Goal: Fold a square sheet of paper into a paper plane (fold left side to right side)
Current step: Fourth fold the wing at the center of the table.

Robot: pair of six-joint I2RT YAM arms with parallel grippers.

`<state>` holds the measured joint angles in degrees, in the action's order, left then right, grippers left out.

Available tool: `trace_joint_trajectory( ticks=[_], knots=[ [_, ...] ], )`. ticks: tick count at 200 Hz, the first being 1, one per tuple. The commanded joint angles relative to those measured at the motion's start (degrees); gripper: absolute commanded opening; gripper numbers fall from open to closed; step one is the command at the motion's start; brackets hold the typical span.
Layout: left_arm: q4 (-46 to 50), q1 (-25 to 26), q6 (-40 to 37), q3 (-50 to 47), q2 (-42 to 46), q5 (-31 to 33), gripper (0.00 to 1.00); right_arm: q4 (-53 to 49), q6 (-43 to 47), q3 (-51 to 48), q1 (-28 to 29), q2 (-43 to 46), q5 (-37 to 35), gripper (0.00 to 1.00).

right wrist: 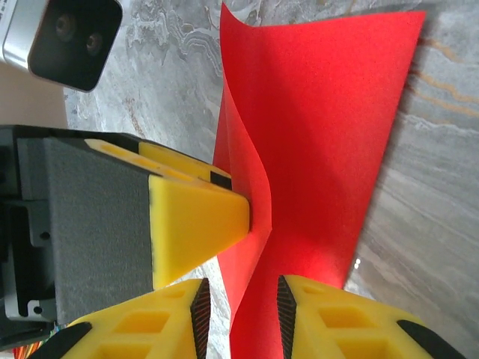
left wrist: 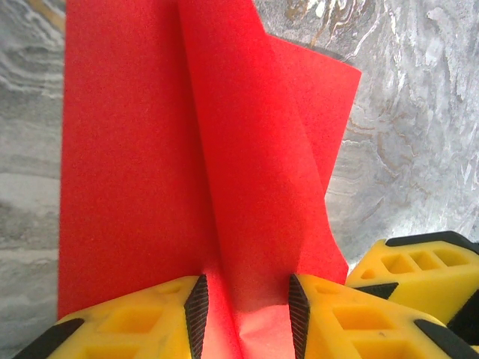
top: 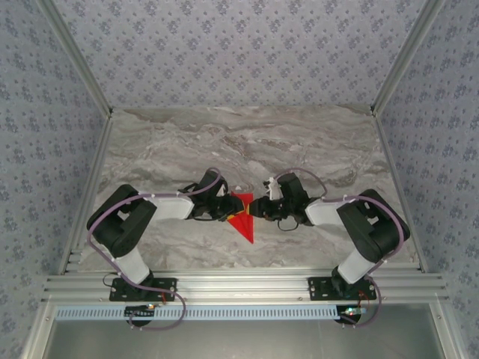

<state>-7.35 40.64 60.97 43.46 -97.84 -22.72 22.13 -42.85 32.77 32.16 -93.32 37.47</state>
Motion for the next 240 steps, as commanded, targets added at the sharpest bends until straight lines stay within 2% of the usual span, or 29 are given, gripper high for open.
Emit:
trace_joint_trajectory(
  ticks=[1, 43, 66, 100, 143, 240],
  knots=[
    [0.86, 0.34, 0.16, 0.05, -0.08, 1.27, 0.37, 0.8, -0.86, 2.17, 0.53, -1.61, 1.16, 0.33],
    [0.78, 0.43, 0.11, 0.04, 0.02, 1.22, 0.37, 0.64, -0.75, 2.98, 1.04, -3.52, 1.02, 0.29],
    [0.86, 0.37, 0.11, -0.01, 0.0, 1.27, 0.37, -0.6, 0.19, 3.43, 1.15, -3.7, 0.81, 0.17],
    [0.91, 0.39, -0.07, 0.07, -0.06, 1.12, 0.37, -6.39, 3.54, 5.09, 1.02, -3.37, -1.6, 0.06],
    [1.03, 0.45, -0.26, 0.17, -0.11, 1.1, 0.37, -13.34, 7.26, 7.2, 0.72, -3.07, -5.22, 0.06],
    [1.03, 0.37, -0.33, 0.39, -0.38, 0.92, 0.37, -17.03, 10.85, 9.27, 0.66, -5.51, -7.15, 0.07]
  ],
)
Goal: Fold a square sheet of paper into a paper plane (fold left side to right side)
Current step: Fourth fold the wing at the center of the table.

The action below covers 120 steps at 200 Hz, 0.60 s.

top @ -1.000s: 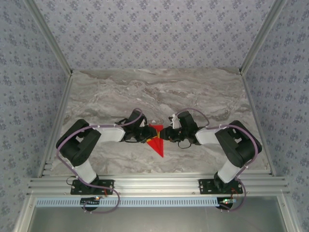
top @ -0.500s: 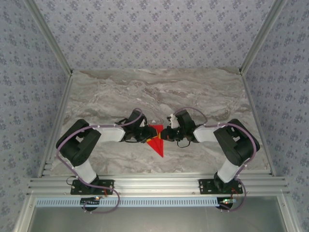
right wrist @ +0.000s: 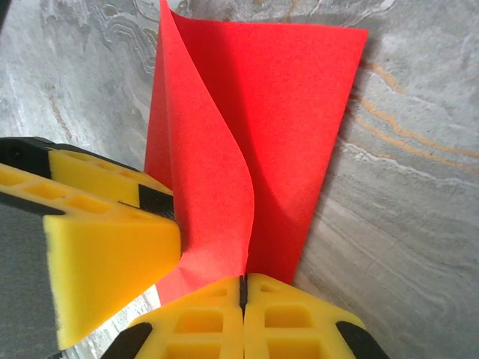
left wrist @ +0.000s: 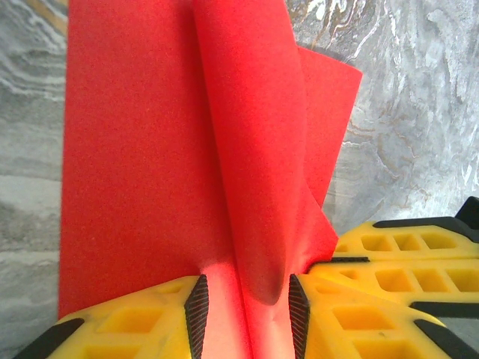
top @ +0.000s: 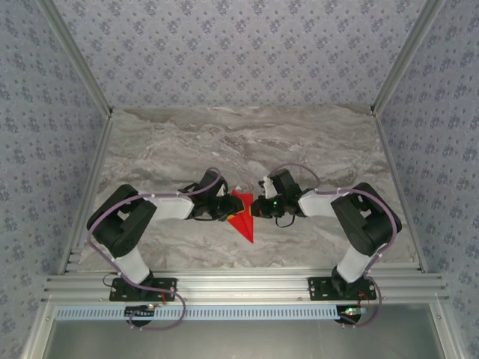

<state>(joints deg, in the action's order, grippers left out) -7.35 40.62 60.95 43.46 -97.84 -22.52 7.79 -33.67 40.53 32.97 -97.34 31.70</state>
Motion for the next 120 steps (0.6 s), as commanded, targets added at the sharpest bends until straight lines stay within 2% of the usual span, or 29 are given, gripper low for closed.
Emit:
trace_joint_trajectory(
  ticks=[1, 84, 120],
  knots=[
    [1.03, 0.41, -0.3, 0.39, -0.36, 0.73, 0.37, -2.69, 1.68, 1.49, -0.17, -1.51, -1.38, 0.07],
    [2.4, 0.37, -2.24, 1.08, 2.65, 0.63, 0.36, -7.82, 3.44, 2.36, 0.69, -3.22, -5.22, 0.06],
    [5.74, 0.42, -4.46, 3.38, 5.64, 1.19, 0.28, -9.05, 3.66, 2.27, 1.17, -3.56, -6.46, 0.05]
  ],
)
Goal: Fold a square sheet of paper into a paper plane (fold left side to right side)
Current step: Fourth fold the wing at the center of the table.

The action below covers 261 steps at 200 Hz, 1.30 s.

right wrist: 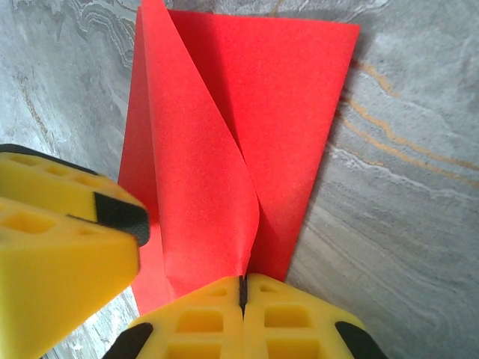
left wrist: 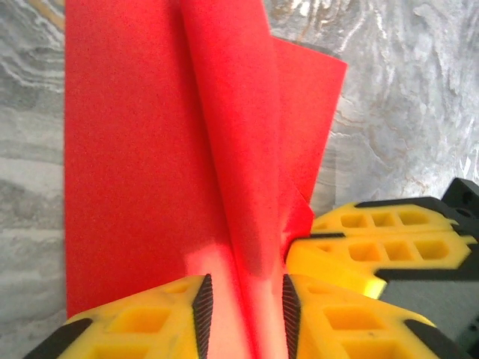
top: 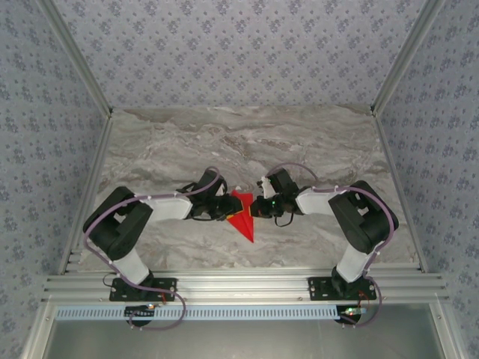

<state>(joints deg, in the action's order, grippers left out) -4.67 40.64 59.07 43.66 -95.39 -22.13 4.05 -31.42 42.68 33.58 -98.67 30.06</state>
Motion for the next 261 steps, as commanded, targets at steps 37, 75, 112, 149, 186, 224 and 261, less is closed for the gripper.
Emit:
trace_joint_trajectory(
  ticks=[37, 75, 112, 149, 186, 224, 261],
  knots=[
    [1.56, 0.49, -2.99, 5.9, 0.49, -2.02, 0.2, -5.72, 1.66, 0.3, 0.86, -2.24, -5.24, 0.04],
    [1.32, 0.41, -4.17, 9.08, -4.58, -2.65, 0.18, -5.77, 1.84, 0.39, 1.07, -2.25, -5.19, 0.04],
    [2.18, 0.33, -4.93, 10.45, -7.93, -1.38, 0.17, -6.72, 2.36, 0.48, 1.22, -1.82, -5.7, 0.04],
    [4.22, 0.39, -5.46, 9.89, -9.26, 0.42, 0.17, -8.04, 3.18, 0.75, 1.3, -1.57, -6.81, 0.04],
    [4.06, 0.35, -5.11, 8.09, -10.77, 1.19, 0.16, -8.87, 3.55, 1.17, 1.31, -1.53, -7.29, 0.04],
    [3.11, 0.31, -4.19, 5.79, -10.98, 1.65, 0.16, -7.68, 3.58, 1.17, 1.22, 0.22, -6.2, 0.06],
    [1.69, 0.36, -3.18, 3.33, -10.77, 1.72, 0.15, -7.68, 3.72, 2.22, 0.48, 6.44, -3.84, 0.23]
  ],
)
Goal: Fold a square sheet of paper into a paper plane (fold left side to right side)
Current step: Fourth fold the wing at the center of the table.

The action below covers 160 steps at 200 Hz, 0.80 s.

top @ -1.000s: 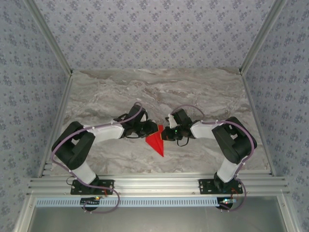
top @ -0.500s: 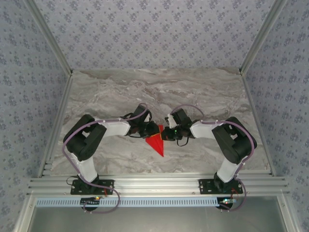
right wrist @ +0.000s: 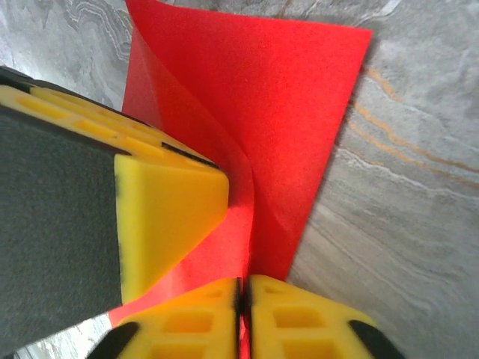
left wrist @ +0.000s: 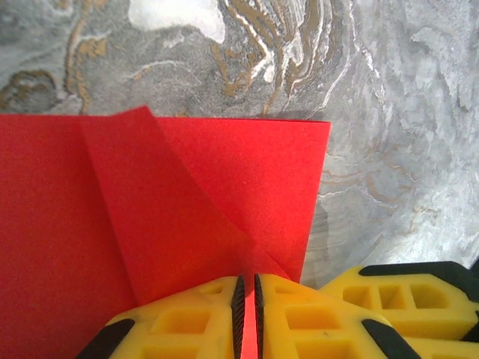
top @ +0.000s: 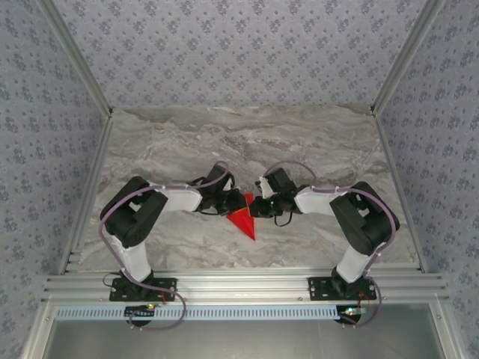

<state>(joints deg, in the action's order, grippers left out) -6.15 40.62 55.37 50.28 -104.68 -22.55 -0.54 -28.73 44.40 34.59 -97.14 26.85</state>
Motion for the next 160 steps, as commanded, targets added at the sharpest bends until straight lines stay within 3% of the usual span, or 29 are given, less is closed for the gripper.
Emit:
trace_joint_trajectory(
  ticks=[1, 30, 75, 160],
  knots=[
    [3.17, 0.4, 0.52, -3.37, -1.49, 2.14, 0.15, -3.12, 1.0, 0.5, -0.55, 5.1, -0.56, 0.24],
    [2.91, 0.44, 0.61, -3.93, -1.48, 2.33, 0.15, -4.29, 0.97, 0.29, -0.76, 10.01, 1.53, 0.34],
    [2.9, 0.43, 0.52, -3.72, -1.53, 2.33, 0.14, -0.52, -2.32, -2.12, 3.39, 9.98, 10.71, 0.25],
    [3.0, 0.4, 0.44, -3.84, -1.4, 2.24, 0.14, -2.54, -1.77, -3.05, 7.23, 1.81, 6.99, 0.21]
  ],
)
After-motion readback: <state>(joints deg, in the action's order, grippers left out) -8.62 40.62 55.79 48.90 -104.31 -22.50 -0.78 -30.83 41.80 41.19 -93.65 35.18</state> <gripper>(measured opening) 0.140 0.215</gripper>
